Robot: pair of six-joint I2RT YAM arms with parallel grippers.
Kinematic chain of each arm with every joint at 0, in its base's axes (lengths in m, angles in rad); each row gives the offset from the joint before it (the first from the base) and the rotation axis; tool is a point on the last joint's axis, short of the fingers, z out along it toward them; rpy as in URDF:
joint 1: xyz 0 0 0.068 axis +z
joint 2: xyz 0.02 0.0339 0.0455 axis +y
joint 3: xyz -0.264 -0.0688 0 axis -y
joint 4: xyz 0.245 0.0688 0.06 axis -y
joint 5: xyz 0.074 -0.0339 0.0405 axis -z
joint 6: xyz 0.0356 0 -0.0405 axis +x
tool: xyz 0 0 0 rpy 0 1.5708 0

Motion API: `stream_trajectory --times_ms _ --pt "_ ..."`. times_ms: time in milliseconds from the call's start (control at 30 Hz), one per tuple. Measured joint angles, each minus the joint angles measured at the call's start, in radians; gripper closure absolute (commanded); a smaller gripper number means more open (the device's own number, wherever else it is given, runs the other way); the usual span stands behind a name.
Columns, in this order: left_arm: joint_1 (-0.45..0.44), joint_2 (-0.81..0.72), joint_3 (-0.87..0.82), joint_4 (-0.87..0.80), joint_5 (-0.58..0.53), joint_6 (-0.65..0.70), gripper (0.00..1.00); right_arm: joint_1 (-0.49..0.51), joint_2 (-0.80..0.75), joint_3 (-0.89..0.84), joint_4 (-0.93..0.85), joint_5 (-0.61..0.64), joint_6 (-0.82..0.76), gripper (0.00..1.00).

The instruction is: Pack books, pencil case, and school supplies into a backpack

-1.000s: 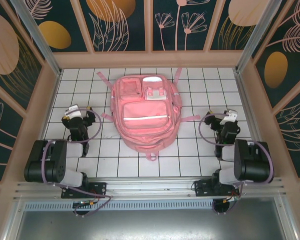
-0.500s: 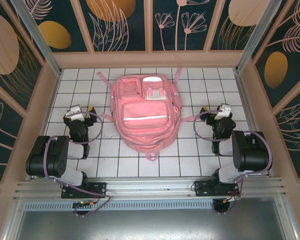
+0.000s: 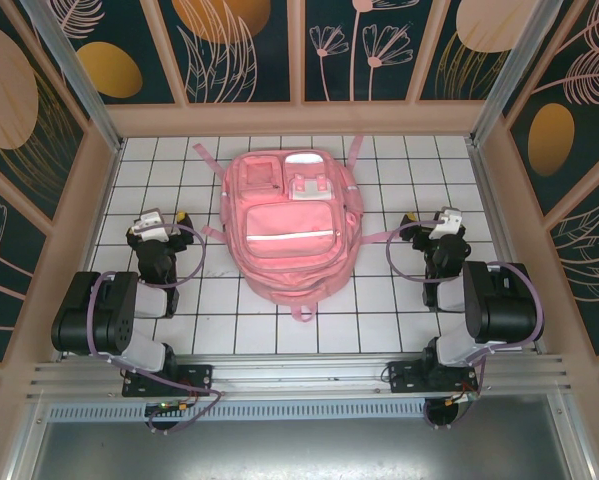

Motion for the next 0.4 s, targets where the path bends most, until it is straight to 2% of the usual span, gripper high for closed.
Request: stream_trajectory --times_ms 300,400 --pt "0.000 0.000 0.000 -0.001 0.000 0.000 0.01 0.005 0.000 0.000 0.000 0.016 -0.004 0.01" --pt "0.000 0.000 0.004 -0.008 0.034 0.016 0.01 0.006 0.000 0.000 0.000 0.019 -0.005 0.01"
